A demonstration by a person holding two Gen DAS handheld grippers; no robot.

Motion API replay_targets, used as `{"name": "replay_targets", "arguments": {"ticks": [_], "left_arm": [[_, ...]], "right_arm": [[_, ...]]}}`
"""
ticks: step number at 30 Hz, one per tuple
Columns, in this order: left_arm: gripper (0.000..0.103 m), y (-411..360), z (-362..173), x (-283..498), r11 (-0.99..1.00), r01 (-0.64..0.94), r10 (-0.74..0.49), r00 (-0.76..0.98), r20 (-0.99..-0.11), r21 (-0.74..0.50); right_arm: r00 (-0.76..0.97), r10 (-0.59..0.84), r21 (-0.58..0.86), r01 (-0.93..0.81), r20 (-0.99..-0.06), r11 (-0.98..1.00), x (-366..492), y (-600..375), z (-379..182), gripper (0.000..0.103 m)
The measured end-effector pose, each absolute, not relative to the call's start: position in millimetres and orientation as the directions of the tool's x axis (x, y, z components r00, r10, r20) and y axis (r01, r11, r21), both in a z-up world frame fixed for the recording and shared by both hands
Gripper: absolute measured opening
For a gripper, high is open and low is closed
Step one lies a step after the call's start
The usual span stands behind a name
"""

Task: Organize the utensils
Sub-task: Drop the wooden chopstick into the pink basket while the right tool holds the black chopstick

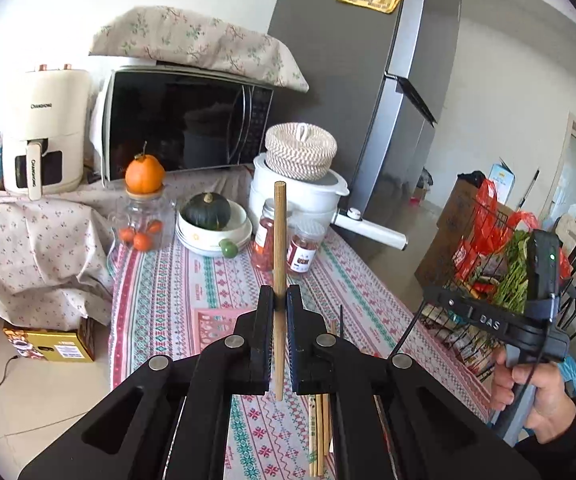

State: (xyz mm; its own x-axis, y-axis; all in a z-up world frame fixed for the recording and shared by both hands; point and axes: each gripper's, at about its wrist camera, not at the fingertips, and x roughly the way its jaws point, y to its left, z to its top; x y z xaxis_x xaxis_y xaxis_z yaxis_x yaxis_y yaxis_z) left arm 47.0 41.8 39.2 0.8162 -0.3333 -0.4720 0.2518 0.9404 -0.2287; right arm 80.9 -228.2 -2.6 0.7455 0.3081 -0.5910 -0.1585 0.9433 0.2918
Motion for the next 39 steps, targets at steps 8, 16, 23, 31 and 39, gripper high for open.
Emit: {"name": "replay_targets", "arguments": {"ticks": [8, 16, 23, 31, 39], "left_arm": [[0.006, 78, 54, 64, 0.943, 0.139, -0.247, 0.902, -0.355, -0.302], [0.006, 73, 32, 98, 0.964, 0.109, -0.208, 0.878, -0.432, -0.242], [0.006, 67, -7, 137, 0.968, 0.097, -0.210, 0.817, -0.537, -0.231], [0.057, 72, -14, 143, 0.958, 0.029, -0.196, 0.791, -0.579, -0.285], [0.077, 91, -9, 119, 0.951, -0.013, -0.186, 0.772, -0.608, -0.308]], "right_arm": [[0.771, 0.343, 0.268, -0.231, -0.537, 0.936, 68, -203, 24, 0.005], [0.780, 0.384, 0.279, -0.277, -0.493, 0.920, 63, -185, 44, 0.005], [0.782, 0.413, 0.300, -0.299, -0.468, 0.906, 66, -175, 54, 0.005], [0.798, 0.432, 0.346, -0.300, -0.420, 0.889, 73, -171, 68, 0.005], [0.821, 0.451, 0.376, -0.317, -0.351, 0.870, 87, -152, 79, 0.005]]}}
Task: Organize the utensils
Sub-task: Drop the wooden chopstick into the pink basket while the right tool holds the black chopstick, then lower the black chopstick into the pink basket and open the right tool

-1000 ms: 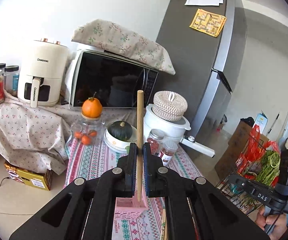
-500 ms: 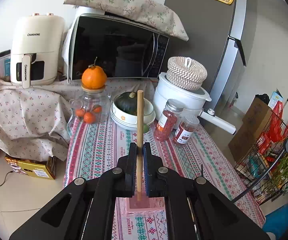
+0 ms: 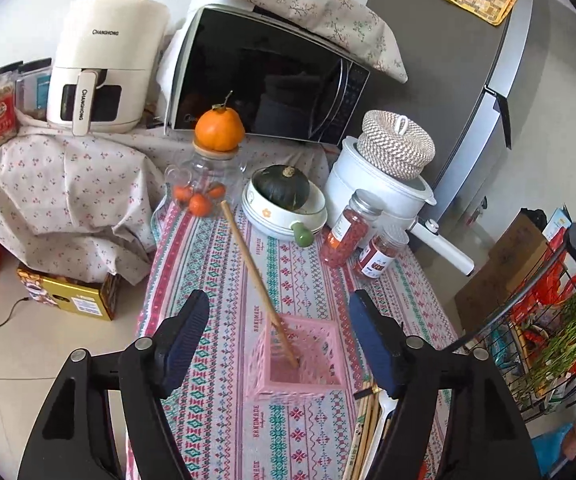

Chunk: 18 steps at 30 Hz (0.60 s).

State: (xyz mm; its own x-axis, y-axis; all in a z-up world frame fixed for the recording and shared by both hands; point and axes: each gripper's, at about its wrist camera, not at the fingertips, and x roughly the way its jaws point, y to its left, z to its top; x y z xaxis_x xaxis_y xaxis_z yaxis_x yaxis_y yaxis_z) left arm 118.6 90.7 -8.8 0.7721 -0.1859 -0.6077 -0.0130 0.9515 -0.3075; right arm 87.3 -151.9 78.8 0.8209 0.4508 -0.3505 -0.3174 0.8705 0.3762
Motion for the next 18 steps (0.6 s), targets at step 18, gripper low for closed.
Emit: {"name": "replay_targets", "arguments": {"ticks": [18], "left_arm": [[0.079, 116, -49, 93, 0.966, 0.008, -0.206, 0.631, -0.748, -0.259]], "right_arm": [[0.759, 0.452, 0.414, -0.264, -0.468, 0.871, 146, -117, 28, 0.006]]}}
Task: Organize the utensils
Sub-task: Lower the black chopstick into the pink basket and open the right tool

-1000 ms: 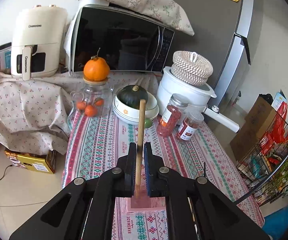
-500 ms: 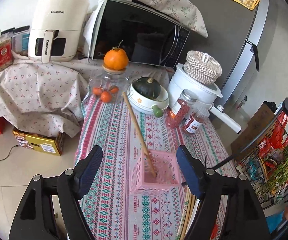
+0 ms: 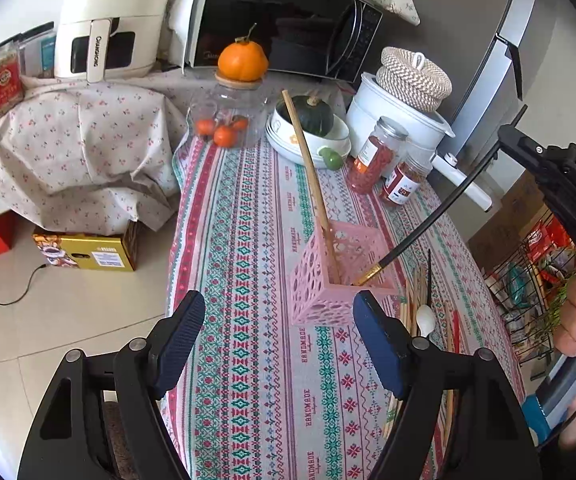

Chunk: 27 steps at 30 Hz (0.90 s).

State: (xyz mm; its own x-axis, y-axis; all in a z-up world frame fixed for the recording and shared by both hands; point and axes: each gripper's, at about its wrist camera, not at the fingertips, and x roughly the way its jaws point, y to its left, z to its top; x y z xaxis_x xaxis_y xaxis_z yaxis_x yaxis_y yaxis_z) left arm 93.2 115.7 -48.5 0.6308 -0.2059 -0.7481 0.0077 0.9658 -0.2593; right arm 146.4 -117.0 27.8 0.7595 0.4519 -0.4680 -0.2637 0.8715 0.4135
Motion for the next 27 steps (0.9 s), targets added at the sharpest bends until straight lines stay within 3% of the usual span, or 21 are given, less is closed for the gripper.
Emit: {"name": "replay_targets", "arguments": {"ticks": [6, 8, 10, 16, 21, 27], "left_arm": [[0.079, 105, -50, 93, 0.967, 0.036, -0.219, 0.618, -0.755, -0.251], [0.079, 100, -49, 92, 0.967, 0.046, -0.225, 0.613, -0.757, -0.250], [0.080, 95, -49, 92, 0.967, 0.058, -0.230, 0.609, -0.759, -0.247], [0.082, 77, -51, 91, 0.965, 0.087, -0.251, 0.591, -0.767, -0.249], [0.085, 54, -53, 92, 0.962, 0.123, -0.269, 0.563, -0.781, -0.243], [0.087, 17, -64, 92, 0.962, 0.179, -0.270, 0.505, -0.820, -0.206]], "right_arm": [[0.739, 0.445, 0.428, -0.232, -0.506, 0.873, 155, -121, 13, 0.010], [0.737, 0.441, 0.434, -0.220, -0.512, 0.873, 155, -126, 13, 0.020], [0.744, 0.438, 0.444, -0.212, -0.504, 0.870, 152, -133, 15, 0.043], [0.771, 0.409, 0.434, -0.192, -0.488, 0.880, 138, -164, 26, 0.069], [0.758, 0.363, 0.439, -0.113, -0.542, 0.892, 132, -201, 18, 0.079], [0.681, 0.254, 0.376, 0.035, -0.687, 0.926, 127, -243, -12, 0.083]]}}
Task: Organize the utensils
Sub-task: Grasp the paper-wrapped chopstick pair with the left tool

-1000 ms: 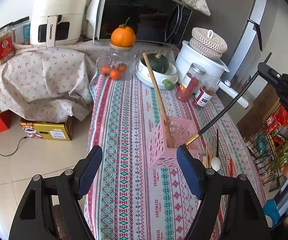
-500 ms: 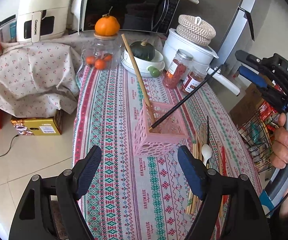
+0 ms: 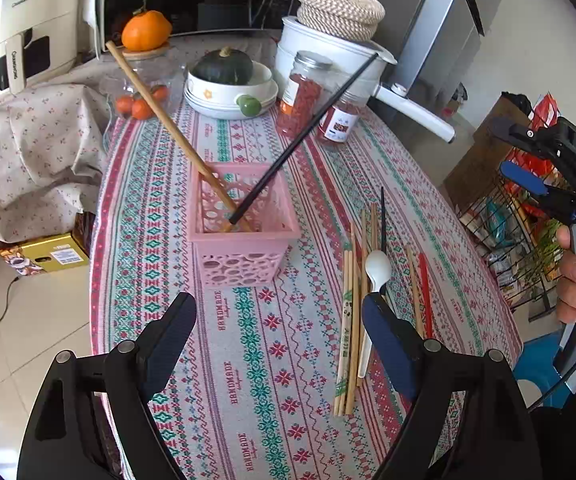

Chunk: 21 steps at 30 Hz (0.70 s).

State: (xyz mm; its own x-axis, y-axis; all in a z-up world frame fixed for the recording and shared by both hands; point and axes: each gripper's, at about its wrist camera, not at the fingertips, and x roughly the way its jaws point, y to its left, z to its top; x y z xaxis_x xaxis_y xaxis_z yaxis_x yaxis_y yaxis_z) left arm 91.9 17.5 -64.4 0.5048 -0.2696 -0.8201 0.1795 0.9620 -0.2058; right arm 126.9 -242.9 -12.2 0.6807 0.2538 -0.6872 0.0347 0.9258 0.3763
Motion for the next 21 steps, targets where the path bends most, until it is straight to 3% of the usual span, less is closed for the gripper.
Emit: {"name": "replay_targets", "arguments": {"ticks": [8, 16, 17, 21], "left_arm": [[0.088, -19, -89, 102, 0.958, 0.193, -0.273, 0.404, -0.873, -0.211], [0.086, -56, -116, 117, 0.949, 0.218, -0.293, 0.338, -0.895, -0.228], [0.084, -59, -121, 119, 0.947, 0.216, -0.301, 0.325, -0.897, -0.239], [0.056, -73, -138, 131, 0.942, 0.214, -0.313, 0.290, -0.905, -0.257]], "right_arm": [[0.500, 0.207, 0.300, 0.111, -0.841, 0.947, 119, -281, -63, 0.090], [0.367, 0.176, 0.238, 0.133, -0.914, 0.962, 111, -304, -102, 0.090], [0.360, 0.167, 0.227, 0.131, -0.918, 0.965, 110, -305, -104, 0.090], [0.340, 0.147, 0.195, 0.114, -0.929, 0.974, 107, -310, -110, 0.090]]}}
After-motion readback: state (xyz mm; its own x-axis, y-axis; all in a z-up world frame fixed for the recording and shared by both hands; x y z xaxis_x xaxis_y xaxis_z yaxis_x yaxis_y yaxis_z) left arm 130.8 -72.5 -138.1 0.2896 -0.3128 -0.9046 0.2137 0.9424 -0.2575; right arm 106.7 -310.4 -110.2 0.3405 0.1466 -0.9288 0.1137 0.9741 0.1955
